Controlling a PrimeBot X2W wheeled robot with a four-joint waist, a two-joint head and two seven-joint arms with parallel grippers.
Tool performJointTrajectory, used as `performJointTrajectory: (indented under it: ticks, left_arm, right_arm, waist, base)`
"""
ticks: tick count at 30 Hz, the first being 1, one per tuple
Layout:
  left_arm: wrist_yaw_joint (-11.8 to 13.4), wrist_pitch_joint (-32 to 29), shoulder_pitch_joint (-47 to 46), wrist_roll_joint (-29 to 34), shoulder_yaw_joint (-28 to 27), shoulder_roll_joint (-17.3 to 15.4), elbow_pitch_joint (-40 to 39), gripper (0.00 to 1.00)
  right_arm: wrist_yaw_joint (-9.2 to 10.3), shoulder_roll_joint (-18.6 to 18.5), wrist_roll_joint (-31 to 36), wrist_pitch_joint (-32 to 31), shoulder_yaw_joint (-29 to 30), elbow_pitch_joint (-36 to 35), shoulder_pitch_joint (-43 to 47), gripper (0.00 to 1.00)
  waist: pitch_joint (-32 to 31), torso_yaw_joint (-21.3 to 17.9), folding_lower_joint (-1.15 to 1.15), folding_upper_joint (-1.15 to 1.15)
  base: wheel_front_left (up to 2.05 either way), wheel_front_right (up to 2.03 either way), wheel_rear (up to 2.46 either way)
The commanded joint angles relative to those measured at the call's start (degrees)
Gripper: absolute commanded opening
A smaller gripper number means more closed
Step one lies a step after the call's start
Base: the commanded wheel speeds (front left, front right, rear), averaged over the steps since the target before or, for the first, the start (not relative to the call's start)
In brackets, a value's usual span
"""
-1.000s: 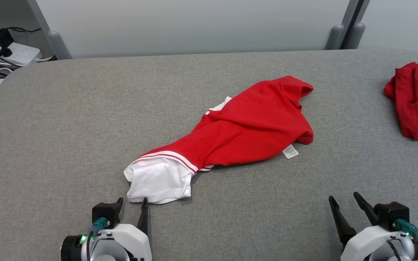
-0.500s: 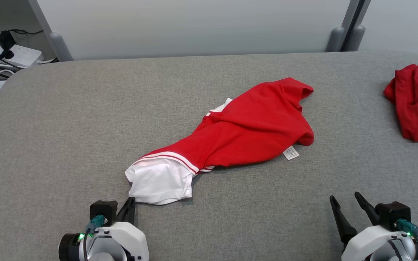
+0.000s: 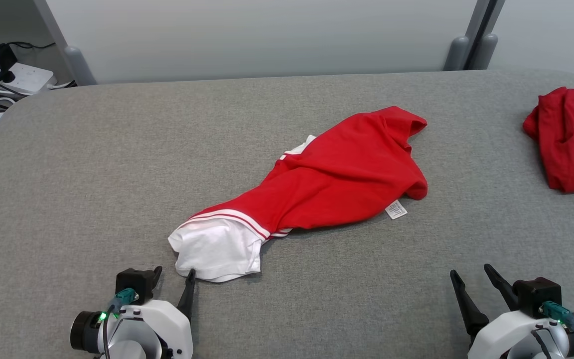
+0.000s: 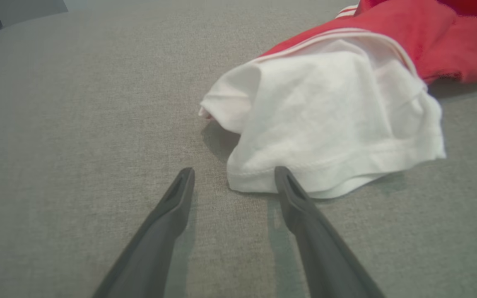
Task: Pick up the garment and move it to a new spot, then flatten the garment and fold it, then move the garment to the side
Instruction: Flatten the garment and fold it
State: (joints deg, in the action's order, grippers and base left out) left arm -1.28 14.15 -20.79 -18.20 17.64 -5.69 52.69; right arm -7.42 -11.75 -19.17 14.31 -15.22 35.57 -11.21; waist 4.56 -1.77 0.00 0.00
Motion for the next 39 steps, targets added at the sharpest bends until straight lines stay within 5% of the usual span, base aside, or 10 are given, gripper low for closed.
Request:
performJointTrajectory:
  ticks: [1,7,11,14,17,20,21,30,39]
  left_arm:
    - [-0.99,0.02,-2.87,-0.23,-1.13,-1.32,0.19,1.0]
    - [-2.43,-0.28,-3.98,-0.43,-0.1,-1.04,2.4,1.0]
    - [-2.66,-0.1,-4.56,-0.78,0.12,-0.74,3.98,0.64]
    - [-2.14,0.1,-4.84,-0.42,0.53,-0.8,5.22,0.82]
    - [-0.84,0.34,-5.13,0.43,1.1,-1.08,6.43,0.79]
    - [-0.92,0.52,-5.35,0.19,1.09,-0.87,7.1,0.3]
    - [-0.96,0.58,-5.44,0.16,1.11,-0.81,7.17,0.0]
    - [-0.11,0.83,-5.21,0.71,0.29,-1.76,2.43,0.0]
    - [5.4,0.84,1.57,3.15,-4.26,-6.94,-21.13,0.0]
  right_arm:
    - [-0.07,-1.22,-0.32,0.69,-1.17,-1.78,-0.94,1.0]
    - [-0.07,-1.44,-0.42,0.69,-1.45,-2.23,-0.94,1.0]
    - [-0.07,-1.75,-0.59,0.69,-1.73,-2.37,-0.89,1.0]
    - [-0.07,-2.05,-0.7,0.69,-1.94,-2.42,-0.88,1.0]
    - [-0.07,-2.39,-0.89,0.69,-2.24,-2.33,-0.86,1.0]
    - [-0.07,-2.62,-1.08,0.69,-2.35,-2.28,-0.82,1.0]
    - [-0.07,-2.7,-1.13,0.69,-2.38,-2.28,-0.82,1.0]
    - [-0.07,-2.54,-1.19,0.69,-2.16,-2.21,-0.62,1.0]
    - [-0.07,-0.65,-1.14,0.69,-2.06,-1.46,-0.3,1.0]
  waist:
    - [-0.05,-0.44,0.0,0.0]
    - [0.15,-1.36,0.0,0.0]
    - [0.23,-1.99,0.0,0.0]
    - [0.2,-2.42,0.0,0.0]
    - [0.05,-2.67,0.0,0.0]
    - [-0.1,-2.7,0.0,0.0]
    - [-0.1,-2.67,0.0,0.0]
    - [-0.52,-1.49,0.0,0.0]
    - [-1.58,0.91,0.0,0.0]
  base:
    - [0.0,0.0,0.0]
    - [0.0,0.0,0.0]
    - [0.0,0.0,0.0]
    - [0.0,0.0,0.0]
    - [0.0,0.0,0.0]
    - [0.0,0.0,0.0]
    - [0.0,0.0,0.0]
    - [0.0,0.0,0.0]
    - [0.0,0.0,0.0]
